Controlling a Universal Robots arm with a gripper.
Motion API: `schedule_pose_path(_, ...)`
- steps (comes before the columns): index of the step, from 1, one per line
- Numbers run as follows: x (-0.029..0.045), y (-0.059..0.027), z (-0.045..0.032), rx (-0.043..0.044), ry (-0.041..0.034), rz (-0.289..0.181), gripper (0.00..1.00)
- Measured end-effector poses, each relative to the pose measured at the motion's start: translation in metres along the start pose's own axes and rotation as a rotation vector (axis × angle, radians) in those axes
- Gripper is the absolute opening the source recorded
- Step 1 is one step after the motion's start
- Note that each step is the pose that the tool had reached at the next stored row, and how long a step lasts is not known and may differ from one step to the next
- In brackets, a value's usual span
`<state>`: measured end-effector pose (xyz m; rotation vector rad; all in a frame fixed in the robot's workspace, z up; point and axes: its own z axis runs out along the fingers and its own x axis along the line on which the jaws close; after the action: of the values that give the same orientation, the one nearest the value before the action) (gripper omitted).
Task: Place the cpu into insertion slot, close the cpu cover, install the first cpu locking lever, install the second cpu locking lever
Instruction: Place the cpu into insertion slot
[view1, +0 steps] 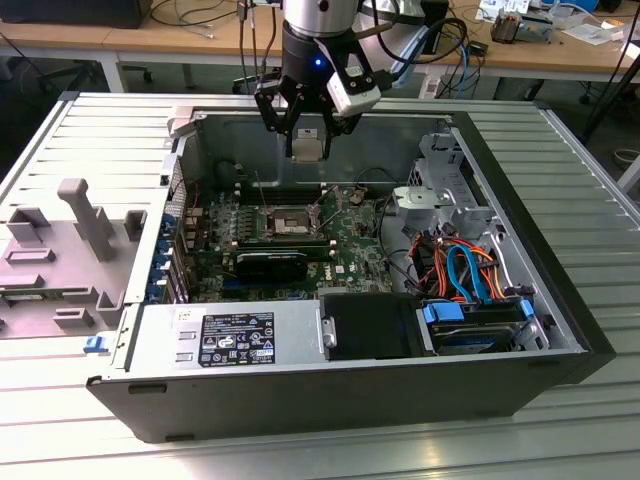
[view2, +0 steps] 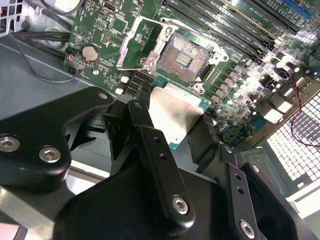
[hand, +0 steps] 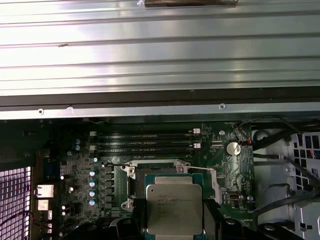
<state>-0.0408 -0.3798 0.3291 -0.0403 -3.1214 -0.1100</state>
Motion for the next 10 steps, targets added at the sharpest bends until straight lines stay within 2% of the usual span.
schedule_pose_path(10,-0.0001,-0.0006,0.0048,0.0039,-0.0001,0.000,0.54)
